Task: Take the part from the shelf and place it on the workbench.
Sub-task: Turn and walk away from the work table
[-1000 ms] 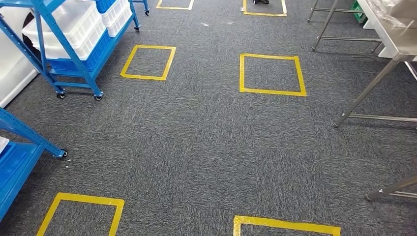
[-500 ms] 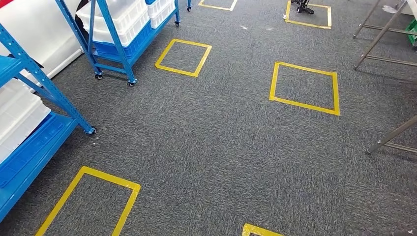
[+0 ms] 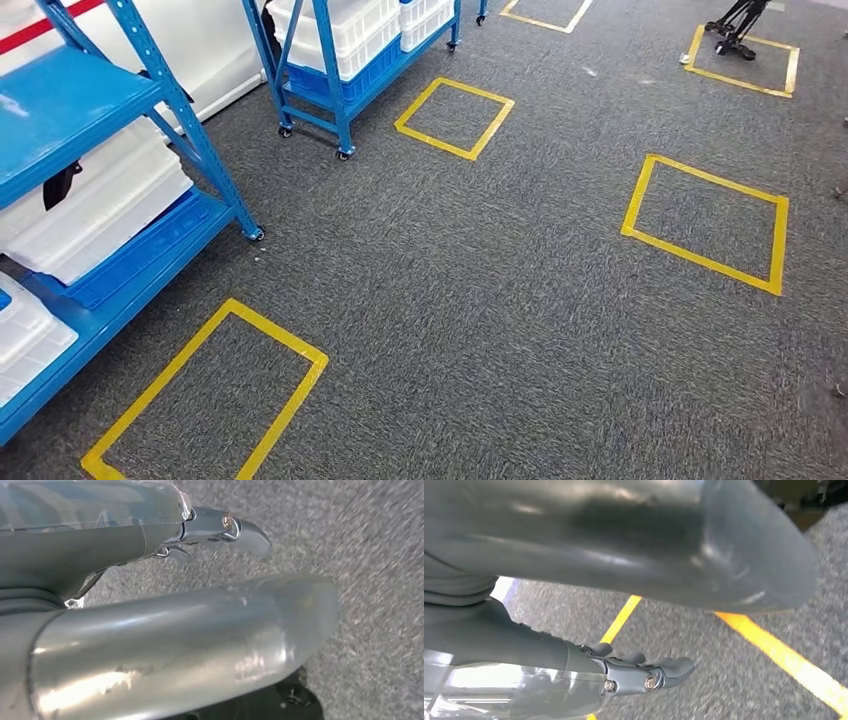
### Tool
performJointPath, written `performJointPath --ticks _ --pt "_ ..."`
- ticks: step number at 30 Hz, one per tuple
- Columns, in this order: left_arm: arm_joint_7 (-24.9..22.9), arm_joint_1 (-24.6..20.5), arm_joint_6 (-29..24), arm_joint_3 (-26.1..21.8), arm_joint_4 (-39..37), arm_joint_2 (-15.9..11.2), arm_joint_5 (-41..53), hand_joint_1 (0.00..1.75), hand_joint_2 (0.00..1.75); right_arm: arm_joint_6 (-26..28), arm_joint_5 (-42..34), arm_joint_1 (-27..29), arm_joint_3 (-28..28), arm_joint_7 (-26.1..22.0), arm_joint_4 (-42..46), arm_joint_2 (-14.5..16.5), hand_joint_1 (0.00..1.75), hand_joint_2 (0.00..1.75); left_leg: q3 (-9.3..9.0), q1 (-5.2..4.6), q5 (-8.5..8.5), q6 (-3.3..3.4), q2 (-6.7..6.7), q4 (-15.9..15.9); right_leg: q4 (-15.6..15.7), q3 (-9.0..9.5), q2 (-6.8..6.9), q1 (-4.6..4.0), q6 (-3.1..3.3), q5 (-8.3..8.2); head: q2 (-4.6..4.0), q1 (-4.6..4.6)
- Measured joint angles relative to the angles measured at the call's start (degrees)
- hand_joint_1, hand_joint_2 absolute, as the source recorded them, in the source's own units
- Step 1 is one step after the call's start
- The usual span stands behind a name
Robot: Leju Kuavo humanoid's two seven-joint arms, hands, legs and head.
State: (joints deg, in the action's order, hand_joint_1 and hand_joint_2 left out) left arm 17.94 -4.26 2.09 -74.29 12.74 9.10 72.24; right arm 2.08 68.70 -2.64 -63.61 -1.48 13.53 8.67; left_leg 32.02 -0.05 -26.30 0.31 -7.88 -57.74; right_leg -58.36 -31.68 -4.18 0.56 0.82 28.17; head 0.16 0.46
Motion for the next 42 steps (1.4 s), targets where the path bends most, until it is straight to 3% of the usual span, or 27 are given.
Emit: performJointPath --ticks 1,3,5,7,8,10,12,13,14,16,18,20,21,22,23,24,26,27,29,31,33,35,37,38,39,40,42 --pt "0.0 0.1 0.0 0.0 0.0 0.0 0.0 0.00 0.00 -0.1 0.0 -0.1 0.0 0.0 0.0 0.0 0.00 0.00 0.10 0.02 -0.15 -0.31 0.27 -0.2 0.4 0.25 0.75 0.04 0.32 -0.12 -0.01 -0.02" --pt "0.0 0.1 0.0 0.0 0.0 -0.1 0.0 0.00 0.00 -0.3 0.1 0.0 0.0 0.0 0.0 0.0 0.00 0.00 1.39 -0.10 -2.09 -0.81 3.12 -3.1 1.2 0.75 2.43 0.21 1.00 -0.35 0.00 -0.27" --pt "-0.1 0.0 0.0 0.0 0.0 -0.1 0.0 0.00 0.00 -0.4 0.2 0.2 -0.1 0.1 0.0 0.0 0.00 0.00 4.86 0.07 -5.92 -1.23 6.36 -10.2 1.4 0.99 4.26 0.03 1.40 -0.22 0.00 -0.54" --pt "-0.2 0.0 0.0 0.0 0.0 -0.1 -0.1 0.00 0.00 -0.5 0.3 0.3 -0.2 0.1 0.0 0.0 0.00 0.00 7.60 0.42 -7.72 -1.68 7.20 -15.8 1.3 1.11 6.13 -0.07 1.46 0.06 0.00 -0.58" --pt "-0.2 0.1 0.0 0.0 0.0 -0.1 -0.1 0.00 0.00 -0.5 0.4 0.3 -0.3 0.2 0.0 0.0 0.00 0.00 7.49 0.59 -6.95 -1.86 7.44 -15.6 1.3 1.24 6.95 -0.06 1.39 0.21 0.00 -0.58" --pt "-0.3 0.3 0.0 0.0 0.0 -0.2 -0.1 0.00 0.00 -0.5 0.5 0.3 -0.3 0.2 0.0 0.0 0.00 0.00 4.02 0.83 -3.06 -1.99 8.90 -9.0 1.2 1.72 8.45 -0.03 1.07 0.62 0.01 -0.60" --pt "-0.3 0.2 0.0 0.0 0.0 -0.2 -0.1 0.00 0.00 -0.6 0.5 0.3 -0.4 0.2 0.0 0.0 0.00 0.00 0.42 0.56 -0.51 -1.49 11.40 -2.1 1.0 2.20 9.64 -0.25 0.52 1.13 0.01 -0.54" --pt "-0.3 0.1 0.0 0.0 0.0 -0.2 -0.1 0.00 0.00 -0.6 0.6 0.2 -0.4 0.3 0.0 0.0 0.00 0.00 -0.32 0.40 -0.16 -1.14 12.12 -0.5 1.0 2.40 10.14 -0.36 0.22 1.32 0.01 -0.49" --pt "-0.4 0.1 0.0 0.0 0.0 -0.2 -0.1 0.00 0.00 -0.6 0.6 0.1 -0.4 0.3 0.0 0.0 0.00 0.00 -0.33 0.22 -0.31 -0.79 12.07 -0.2 1.0 2.56 10.63 -0.46 -0.06 1.46 0.00 -0.43" --pt "-0.4 0.2 0.0 0.0 0.0 -0.2 -0.1 0.00 0.00 -0.6 0.7 -0.2 -0.4 0.3 0.0 0.0 0.00 0.00 -0.29 0.29 -0.12 -0.10 10.70 0.0 0.8 2.93 11.10 -0.27 -0.71 1.83 -0.01 -0.39" --pt "-0.4 0.2 0.0 0.0 0.0 -0.3 -0.1 0.00 0.00 -0.6 0.8 -0.2 -0.4 0.3 0.0 0.0 0.00 0.00 -0.51 0.49 0.24 0.66 9.37 0.4 -1.7 2.07 8.61 0.07 -1.33 3.69 -0.01 -0.18" --pt "-0.4 0.1 0.0 0.0 0.0 -0.3 -0.1 0.00 0.00 -0.6 0.8 0.0 -0.4 0.3 0.0 0.0 0.00 0.00 -0.45 0.54 0.49 1.12 8.10 0.5 -8.4 -1.27 5.33 0.23 -1.60 7.34 0.00 0.10" --pt "-0.4 0.0 0.0 0.0 0.0 -0.3 -0.1 0.00 0.00 -0.6 0.8 0.1 -0.4 0.3 0.0 0.0 0.00 0.00 -0.36 0.50 0.54 1.22 7.35 0.5 -12.3 -3.36 4.69 0.23 -1.64 8.88 0.00 0.16" --pt "-0.4 0.1 0.0 0.0 0.0 -0.3 -0.1 0.00 0.00 -0.6 0.8 0.1 -0.4 0.3 0.0 0.0 0.00 0.00 -0.34 0.46 0.55 1.25 6.51 0.4 -15.0 -4.94 4.45 0.23 -1.65 9.40 0.00 0.16" --pt "-0.4 0.1 0.0 0.0 0.0 -0.3 -0.1 0.00 0.00 -0.6 0.8 0.2 -0.4 0.3 0.0 0.0 0.00 0.00 -0.35 0.45 0.55 1.24 5.60 0.4 -15.6 -5.63 4.34 0.24 -1.61 8.69 0.00 0.17" --pt "-0.4 0.1 0.0 0.0 0.0 -0.3 -0.1 0.00 0.00 -0.6 0.8 0.2 -0.4 0.4 0.0 0.0 0.00 0.00 -0.41 0.45 0.53 1.21 4.68 0.3 -14.0 -5.24 4.18 0.26 -1.51 6.89 -0.01 0.17" --pt "-0.4 0.1 0.0 0.0 0.0 -0.3 -0.1 0.00 0.00 -0.6 0.8 0.2 -0.4 0.4 0.0 0.0 0.00 0.00 -0.47 0.47 0.41 0.98 3.00 0.0 -6.6 -2.35 2.37 0.35 -1.20 2.35 -0.01 0.19" --pt "-0.4 0.1 0.0 0.0 0.0 -0.3 -0.1 0.00 0.00 -0.6 0.8 0.3 -0.4 0.4 0.0 0.0 0.00 0.00 -0.39 0.40 0.31 0.74 2.25 -0.2 -3.4 -1.06 1.30 0.37 -1.04 0.90 0.00 0.17" --pt "-0.4 0.1 0.0 0.0 0.0 -0.3 -0.1 0.00 0.00 -0.6 0.8 0.2 -0.4 0.4 0.0 0.0 0.00 0.00 -0.02 0.38 0.26 0.08 1.13 -0.4 -0.6 -0.04 0.17 0.25 -0.73 0.10 0.00 0.13" --pt "-0.4 0.3 0.0 0.0 0.0 -0.3 -0.1 0.00 0.00 -0.7 0.8 0.0 -0.4 0.4 0.0 0.0 0.00 0.00 0.27 0.48 0.33 -0.65 0.45 -0.3 -0.4 0.04 1.40 0.24 -0.19 -0.11 0.00 0.11" --pt "-0.5 0.4 0.0 0.0 0.0 -0.3 -0.1 0.00 0.00 -0.8 0.8 0.0 -0.4 0.5 0.0 0.0 0.00 0.00 1.05 0.39 -0.99 -1.24 2.71 -2.1 0.1 0.27 2.80 0.40 0.64 -0.35 0.00 -0.08" --pt "-0.5 0.3 0.0 0.0 0.0 -0.4 -0.1 0.00 0.00 -0.9 0.8 0.2 -0.4 0.6 0.0 0.0 0.00 0.00 3.81 0.39 -4.65 -1.73 6.11 -8.2 0.4 0.37 4.48 0.30 1.24 -0.33 -0.01 -0.37" --pt "-0.5 0.2 0.1 0.0 0.0 -0.4 -0.1 0.00 0.00 -1.0 0.9 0.4 -0.4 0.6 0.0 0.0 0.00 0.00 7.05 0.60 -7.68 -2.16 7.17 -15.2 0.3 0.35 6.29 0.13 1.45 -0.16 0.00 -0.46" --pt "-0.5 0.2 0.1 0.0 0.0 -0.3 -0.1 0.00 0.00 -1.1 0.9 0.4 -0.4 0.6 0.0 0.0 0.00 0.00 7.54 0.68 -7.73 -2.29 7.35 -16.5 0.2 0.36 7.16 0.10 1.45 -0.07 0.01 -0.46" --pt "-0.5 0.3 0.1 0.0 0.0 -0.3 -0.1 0.00 0.00 -1.1 0.9 0.4 -0.4 0.6 0.0 0.0 0.00 0.00 6.87 0.73 -6.70 -2.36 7.59 -15.4 0.2 0.40 7.95 0.09 1.39 0.02 0.01 -0.47" --pt "-0.5 0.4 0.2 0.0 0.0 -0.3 -0.1 0.00 0.00 -1.1 0.9 0.4 -0.4 0.6 0.0 0.0 0.00 0.00 5.11 0.75 -4.88 -2.33 8.15 -12.2 0.1 0.50 8.70 0.09 1.29 0.16 0.01 -0.48" --pt "-0.5 0.3 0.2 0.0 0.0 -0.4 -0.1 0.00 0.00 -1.1 0.9 0.3 -0.4 0.6 0.0 0.0 0.00 0.00 0.94 0.54 -1.76 -1.82 10.59 -4.2 -0.1 0.76 10.04 -0.05 0.87 0.51 0.01 -0.46"
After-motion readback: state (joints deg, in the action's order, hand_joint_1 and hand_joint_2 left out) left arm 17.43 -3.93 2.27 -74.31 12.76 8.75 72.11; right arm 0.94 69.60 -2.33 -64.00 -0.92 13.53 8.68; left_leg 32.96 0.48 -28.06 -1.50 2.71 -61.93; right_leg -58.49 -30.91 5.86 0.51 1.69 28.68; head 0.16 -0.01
